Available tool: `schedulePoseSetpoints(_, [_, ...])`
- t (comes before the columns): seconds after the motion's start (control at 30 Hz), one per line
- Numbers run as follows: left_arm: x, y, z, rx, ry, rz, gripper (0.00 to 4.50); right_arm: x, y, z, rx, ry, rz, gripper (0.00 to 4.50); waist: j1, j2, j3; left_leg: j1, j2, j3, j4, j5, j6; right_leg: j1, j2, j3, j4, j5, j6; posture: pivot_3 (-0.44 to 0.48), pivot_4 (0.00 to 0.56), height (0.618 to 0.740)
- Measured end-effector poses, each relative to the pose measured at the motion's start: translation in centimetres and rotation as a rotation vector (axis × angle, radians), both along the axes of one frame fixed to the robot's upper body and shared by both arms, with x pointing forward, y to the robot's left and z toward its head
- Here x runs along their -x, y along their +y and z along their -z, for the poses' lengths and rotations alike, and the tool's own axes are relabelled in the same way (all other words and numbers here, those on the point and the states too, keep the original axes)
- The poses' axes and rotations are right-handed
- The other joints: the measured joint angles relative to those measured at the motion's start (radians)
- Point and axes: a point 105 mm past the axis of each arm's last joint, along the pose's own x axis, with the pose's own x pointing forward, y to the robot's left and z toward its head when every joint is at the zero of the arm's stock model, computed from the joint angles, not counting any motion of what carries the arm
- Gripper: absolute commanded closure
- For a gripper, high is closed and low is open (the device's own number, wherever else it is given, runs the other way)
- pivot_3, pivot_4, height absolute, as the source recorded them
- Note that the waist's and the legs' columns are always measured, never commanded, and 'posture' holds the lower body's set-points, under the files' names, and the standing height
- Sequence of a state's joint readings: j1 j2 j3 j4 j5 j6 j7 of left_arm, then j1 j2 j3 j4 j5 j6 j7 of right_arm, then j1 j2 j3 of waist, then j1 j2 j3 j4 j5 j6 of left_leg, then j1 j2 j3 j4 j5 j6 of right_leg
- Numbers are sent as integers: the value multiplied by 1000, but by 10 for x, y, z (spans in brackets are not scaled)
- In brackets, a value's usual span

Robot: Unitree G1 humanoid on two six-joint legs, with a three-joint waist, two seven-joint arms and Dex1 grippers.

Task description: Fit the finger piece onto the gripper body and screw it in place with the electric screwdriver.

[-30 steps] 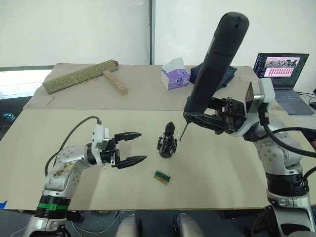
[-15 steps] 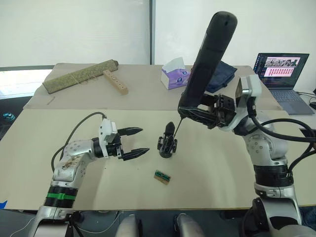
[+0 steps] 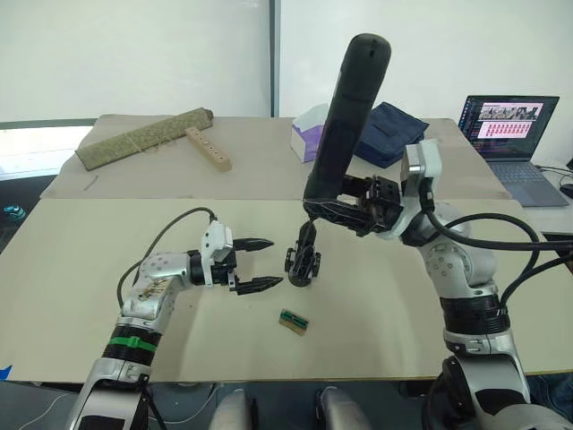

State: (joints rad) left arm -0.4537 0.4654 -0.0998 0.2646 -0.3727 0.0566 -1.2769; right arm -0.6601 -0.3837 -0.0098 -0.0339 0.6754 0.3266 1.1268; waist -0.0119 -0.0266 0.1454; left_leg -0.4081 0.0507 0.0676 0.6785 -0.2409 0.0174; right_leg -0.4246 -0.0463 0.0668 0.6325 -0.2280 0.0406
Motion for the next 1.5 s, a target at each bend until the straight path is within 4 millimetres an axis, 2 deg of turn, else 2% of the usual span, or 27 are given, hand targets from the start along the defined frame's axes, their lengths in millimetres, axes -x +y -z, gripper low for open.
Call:
schedulePoseSetpoints(0.17, [-4, -7, 1, 9, -13, 8, 0, -2, 5, 4, 12, 8, 6, 2568, 0, 0, 0, 0, 0, 0, 0, 0, 0, 0, 0, 0, 0, 0, 0, 0, 150, 740])
schedulePoseSetpoints(0.63, [-5, -10, 8, -16, 0, 7, 0, -1, 10, 8, 36, 9, -7, 2568, 0, 0, 0, 0, 0, 0, 0, 0, 0, 0, 0, 0, 0, 0, 0, 0, 150, 740])
schedulePoseSetpoints(1.5, [-4, -15, 10, -13, 4, 9, 0, -1, 9, 17, 58, 20, -8, 2568, 0, 0, 0, 0, 0, 0, 0, 0, 0, 0, 0, 0, 0, 0, 0, 0, 150, 740])
